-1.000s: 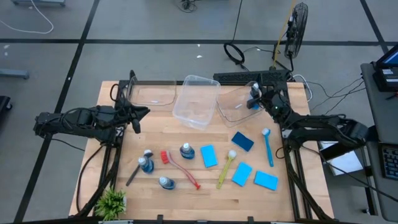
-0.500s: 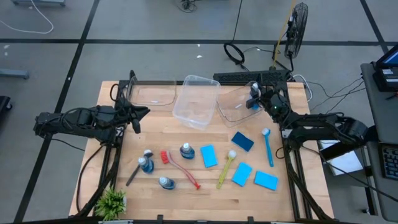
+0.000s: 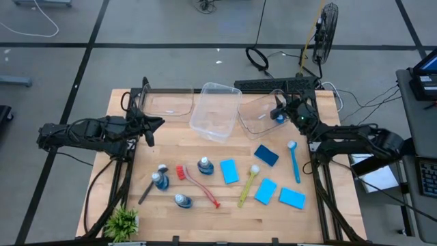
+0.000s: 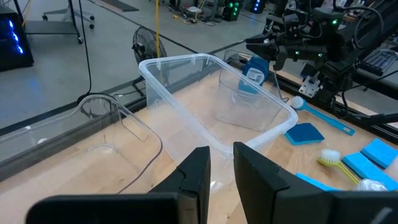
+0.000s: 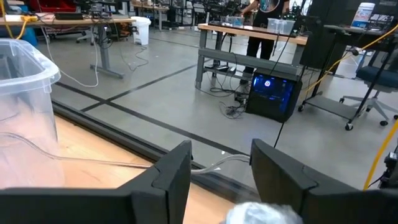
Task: Pick & Place Kitchen Sink Supplies
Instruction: Put the blue dish soap into the right transparent bin
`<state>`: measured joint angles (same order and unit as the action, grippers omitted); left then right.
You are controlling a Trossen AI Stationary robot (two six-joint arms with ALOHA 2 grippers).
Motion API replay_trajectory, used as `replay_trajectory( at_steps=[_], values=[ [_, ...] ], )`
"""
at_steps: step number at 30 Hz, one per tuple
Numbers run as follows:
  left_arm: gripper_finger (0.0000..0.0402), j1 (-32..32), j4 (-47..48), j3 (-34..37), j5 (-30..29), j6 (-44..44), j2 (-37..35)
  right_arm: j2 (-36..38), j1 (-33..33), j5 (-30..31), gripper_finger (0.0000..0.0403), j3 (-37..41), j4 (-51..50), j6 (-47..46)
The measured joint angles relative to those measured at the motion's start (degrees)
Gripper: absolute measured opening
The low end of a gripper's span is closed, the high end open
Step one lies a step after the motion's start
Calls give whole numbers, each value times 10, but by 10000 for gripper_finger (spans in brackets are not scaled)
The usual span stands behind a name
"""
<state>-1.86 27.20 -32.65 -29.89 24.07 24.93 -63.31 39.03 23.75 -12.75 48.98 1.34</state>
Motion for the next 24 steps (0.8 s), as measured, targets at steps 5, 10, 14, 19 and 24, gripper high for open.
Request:
replay_trajectory(
  at_steps=[5,10,14,19,24],
  values=[
    [72,0,0,0,0,0,0,42,-1,0,157,0,8,21],
    [72,0,0,0,0,-2,0,120,-19,-4,156,0,29,39],
    [72,0,0,0,0,-17,1,190,-41,-45,157,0,35,45],
    [72,0,0,0,0,-30,1,257,-74,-102,153,0,29,9],
    [72,0,0,0,0,-30,2,296,-110,-174,144,0,10,-45]
  ],
)
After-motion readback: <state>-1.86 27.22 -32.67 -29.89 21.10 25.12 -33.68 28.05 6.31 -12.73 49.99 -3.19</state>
